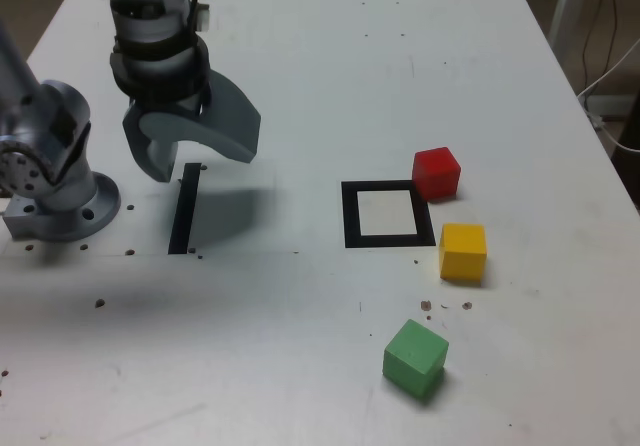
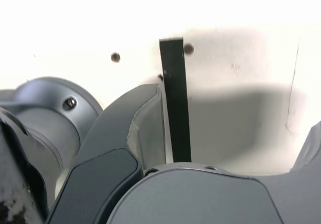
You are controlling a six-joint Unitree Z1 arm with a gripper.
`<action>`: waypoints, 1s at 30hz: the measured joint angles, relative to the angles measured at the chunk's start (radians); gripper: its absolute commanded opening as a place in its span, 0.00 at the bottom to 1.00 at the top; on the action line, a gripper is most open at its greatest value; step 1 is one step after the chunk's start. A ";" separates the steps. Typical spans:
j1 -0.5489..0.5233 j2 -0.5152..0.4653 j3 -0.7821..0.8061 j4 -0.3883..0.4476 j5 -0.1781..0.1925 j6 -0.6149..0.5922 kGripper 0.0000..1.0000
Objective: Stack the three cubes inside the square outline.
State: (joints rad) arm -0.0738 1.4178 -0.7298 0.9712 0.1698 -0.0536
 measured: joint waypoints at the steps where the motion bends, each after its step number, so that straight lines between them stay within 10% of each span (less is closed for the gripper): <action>1: 0.000 0.000 0.001 0.000 0.019 0.000 1.00; 5: 0.000 0.000 0.001 0.000 0.070 0.000 1.00; 15: 0.000 0.017 -0.015 -0.041 0.055 0.000 1.00; 26: 0.000 0.157 -0.274 0.041 -0.174 0.012 0.99; 30: 0.000 0.212 -0.380 0.030 -0.195 -0.010 0.99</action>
State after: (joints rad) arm -0.0735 1.6293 -1.1095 1.0015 -0.0251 -0.0640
